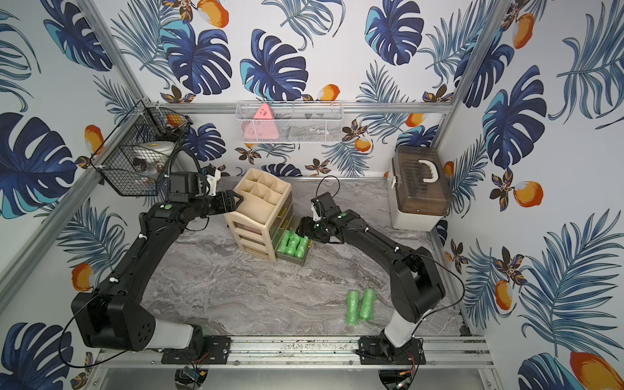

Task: Sort the rolls of trash bags by color and place them into the drawer
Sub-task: Place the roll of trash bags in the drawer, then pick up the roll of trash bags from the center of the board.

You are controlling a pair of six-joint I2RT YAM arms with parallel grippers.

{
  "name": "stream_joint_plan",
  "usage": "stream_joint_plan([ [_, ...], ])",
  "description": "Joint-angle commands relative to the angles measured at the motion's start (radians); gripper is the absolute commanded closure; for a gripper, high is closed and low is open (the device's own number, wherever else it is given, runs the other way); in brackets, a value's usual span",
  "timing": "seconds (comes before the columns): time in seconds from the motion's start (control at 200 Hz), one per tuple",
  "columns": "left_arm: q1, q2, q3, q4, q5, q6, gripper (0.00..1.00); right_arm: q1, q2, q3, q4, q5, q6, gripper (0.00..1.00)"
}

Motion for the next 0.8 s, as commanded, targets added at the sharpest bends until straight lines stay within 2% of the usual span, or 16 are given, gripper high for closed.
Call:
stream_joint_plan([
  [0.0,0.001,-0.001,-0.011,-0.012,-0.007,0.0,0.27,0.002,-0.102,-0.083,-0.086,0.07,-0.056,0.37],
  [0.405,0.001,0.007,-0.025,0.01,0.006,-0.008,0.27,0.003,-0.433,-0.405,-0.326,0.19,-0.016,0.39],
  [0.58,0.001,0.01,-0.034,0.021,0.011,-0.013,0.27,0.003,-0.507,-0.495,-0.417,0.226,0.033,0.41],
  [0.796,0.001,0.006,-0.038,0.02,0.011,-0.009,0.27,0.003,-0.566,-0.591,-0.442,0.238,0.112,0.4],
])
